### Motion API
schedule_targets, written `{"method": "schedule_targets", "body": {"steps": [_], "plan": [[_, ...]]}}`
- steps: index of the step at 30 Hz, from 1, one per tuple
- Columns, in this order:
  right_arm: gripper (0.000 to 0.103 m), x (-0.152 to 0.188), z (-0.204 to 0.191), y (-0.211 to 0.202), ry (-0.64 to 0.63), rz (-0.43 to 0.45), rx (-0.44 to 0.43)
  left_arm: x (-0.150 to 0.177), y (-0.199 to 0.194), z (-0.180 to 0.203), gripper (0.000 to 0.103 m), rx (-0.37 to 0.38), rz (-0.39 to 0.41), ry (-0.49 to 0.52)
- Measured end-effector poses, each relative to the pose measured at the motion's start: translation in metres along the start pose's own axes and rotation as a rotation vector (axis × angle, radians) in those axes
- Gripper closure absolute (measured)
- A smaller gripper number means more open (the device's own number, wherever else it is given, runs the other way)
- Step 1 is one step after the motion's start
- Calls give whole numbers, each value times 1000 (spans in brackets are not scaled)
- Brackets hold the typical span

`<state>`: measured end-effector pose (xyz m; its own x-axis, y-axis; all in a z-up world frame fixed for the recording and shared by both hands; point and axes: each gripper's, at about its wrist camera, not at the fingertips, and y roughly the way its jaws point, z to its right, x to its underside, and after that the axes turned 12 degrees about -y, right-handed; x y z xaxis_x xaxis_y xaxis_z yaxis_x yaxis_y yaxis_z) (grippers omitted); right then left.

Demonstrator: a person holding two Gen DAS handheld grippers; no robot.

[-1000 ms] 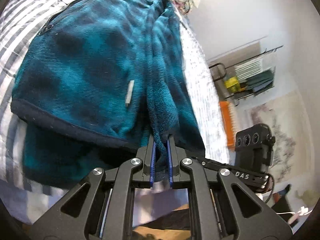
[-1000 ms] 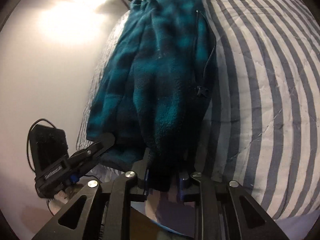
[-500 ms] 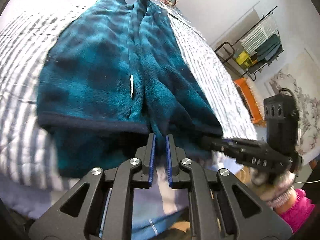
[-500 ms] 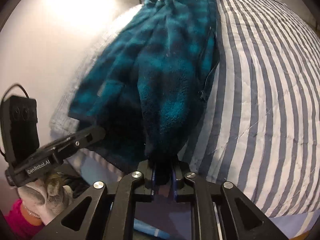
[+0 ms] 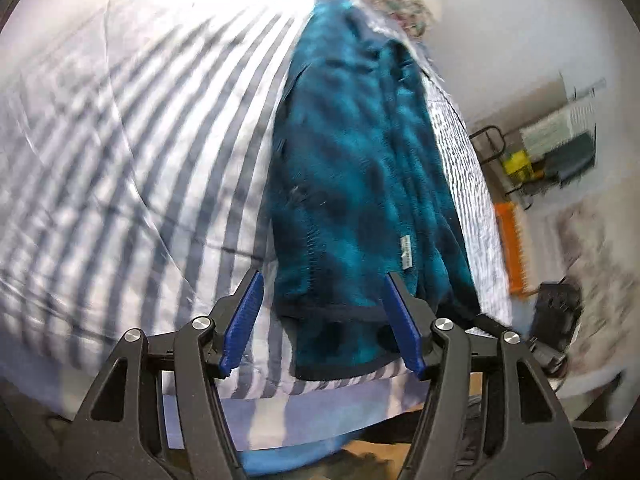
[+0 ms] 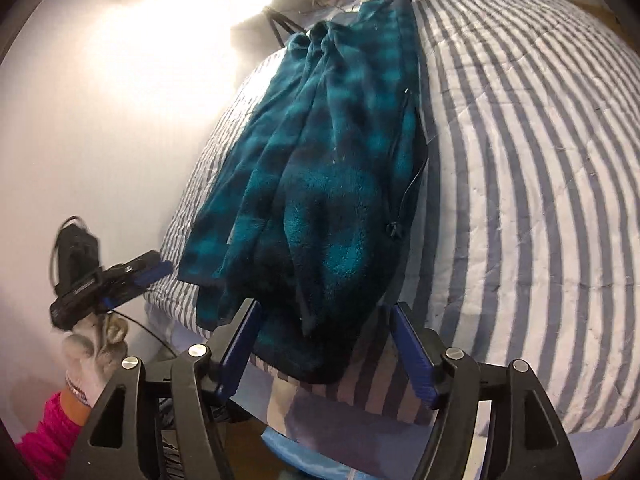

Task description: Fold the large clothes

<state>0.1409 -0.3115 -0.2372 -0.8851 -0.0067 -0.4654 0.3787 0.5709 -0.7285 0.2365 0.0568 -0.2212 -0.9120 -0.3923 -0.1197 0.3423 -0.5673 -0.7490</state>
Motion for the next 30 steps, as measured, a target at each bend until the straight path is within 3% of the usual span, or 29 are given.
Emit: {"method": "schedule_targets", "body": {"steps": [3,6,9,11,13,14,16,18,21,24,27,29,30], "plan": [[33,-2,4,13,36,-25,-28,-9,21,-11,40,54,-60,-73],[33,-2,11,28,71,-47,-43,-11,36,-15,41,50,-77,-77],[33,-3,11,34,75,-35,-69,-6,48,-12,57,45,-91,-67],[41,-4,7,40,76,-34,-103,-3,50,-7,72,19,-85,-32],[62,-5,1,50,61,-58,-114,-1,48,-2,82,3,-75,5],[67,-5,-4,54,45,-73,-115,0,45,4,86,-4,-67,27],[86,-8,-11,51,42,-69,-125,-1,37,13,88,9,-51,42],[88,-12,-16,39,57,-28,-175,-2,20,22,88,53,-23,51],[88,-17,-24,23,38,30,-214,-6,5,26,88,87,9,49],[86,-11,-25,37,17,-16,-161,-4,21,17,88,31,-20,35],[60,-3,-22,61,33,-118,-101,2,41,8,88,-32,-48,28],[60,-5,-25,63,29,-116,-108,0,42,7,88,-23,-49,10],[66,-7,-28,61,19,-117,-119,-1,38,8,88,-5,-45,4]]}}
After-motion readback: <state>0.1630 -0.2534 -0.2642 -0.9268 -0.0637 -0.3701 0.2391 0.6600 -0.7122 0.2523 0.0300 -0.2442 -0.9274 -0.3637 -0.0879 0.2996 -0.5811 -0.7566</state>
